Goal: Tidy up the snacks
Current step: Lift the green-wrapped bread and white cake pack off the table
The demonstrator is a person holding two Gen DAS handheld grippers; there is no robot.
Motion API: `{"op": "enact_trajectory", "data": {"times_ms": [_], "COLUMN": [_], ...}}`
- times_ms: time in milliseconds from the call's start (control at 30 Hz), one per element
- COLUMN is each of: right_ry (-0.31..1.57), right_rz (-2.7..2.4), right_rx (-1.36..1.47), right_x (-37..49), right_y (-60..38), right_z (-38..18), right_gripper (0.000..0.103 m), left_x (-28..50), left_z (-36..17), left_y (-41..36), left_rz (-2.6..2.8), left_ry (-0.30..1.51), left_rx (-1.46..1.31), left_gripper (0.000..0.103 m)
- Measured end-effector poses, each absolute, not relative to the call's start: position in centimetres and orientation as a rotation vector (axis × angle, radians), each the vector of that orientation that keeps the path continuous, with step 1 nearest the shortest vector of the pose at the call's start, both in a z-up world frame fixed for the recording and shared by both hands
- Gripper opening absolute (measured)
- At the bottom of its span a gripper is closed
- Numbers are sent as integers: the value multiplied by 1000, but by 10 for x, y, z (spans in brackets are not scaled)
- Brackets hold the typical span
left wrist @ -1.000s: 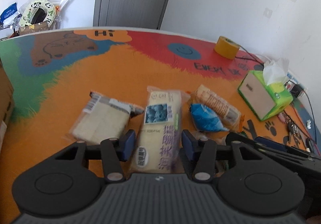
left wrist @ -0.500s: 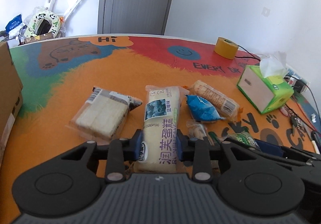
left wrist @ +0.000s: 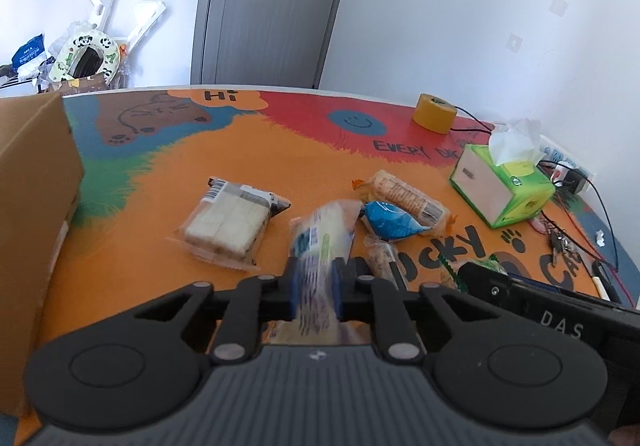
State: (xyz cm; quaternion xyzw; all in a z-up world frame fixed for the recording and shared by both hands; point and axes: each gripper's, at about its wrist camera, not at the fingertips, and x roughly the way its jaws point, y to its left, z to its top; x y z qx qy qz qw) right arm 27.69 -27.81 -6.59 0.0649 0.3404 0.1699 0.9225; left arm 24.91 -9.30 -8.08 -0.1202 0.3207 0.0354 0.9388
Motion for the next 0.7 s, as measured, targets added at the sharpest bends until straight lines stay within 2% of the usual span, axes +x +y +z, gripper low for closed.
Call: {"op": "enact_trajectory", "data": {"times_ms": [167, 367, 433, 500, 700], "right_ry": [692, 708, 710, 713, 714], "right_rz": [355, 333, 324, 314, 295], "right_rx": [119, 122, 117, 108, 82], "right_x": [262, 254, 254, 255, 257], "right_y": [-275, -282, -283, -284, -282], "right_z": [-67, -73, -74, -77, -85], "right_gripper": [51, 51, 51, 51, 52], "left_x": [233, 223, 225, 227, 235], "left_z": [-81, -83, -85, -88, -99], "left_y": [-88, -89, -90, -91, -95], "left_rz": [82, 86, 77, 85, 90], "left_ry": [647, 659, 675, 682, 696], "left_rx": [-241, -213, -214, -201, -172], "left_gripper": [7, 12, 25, 31, 41]}}
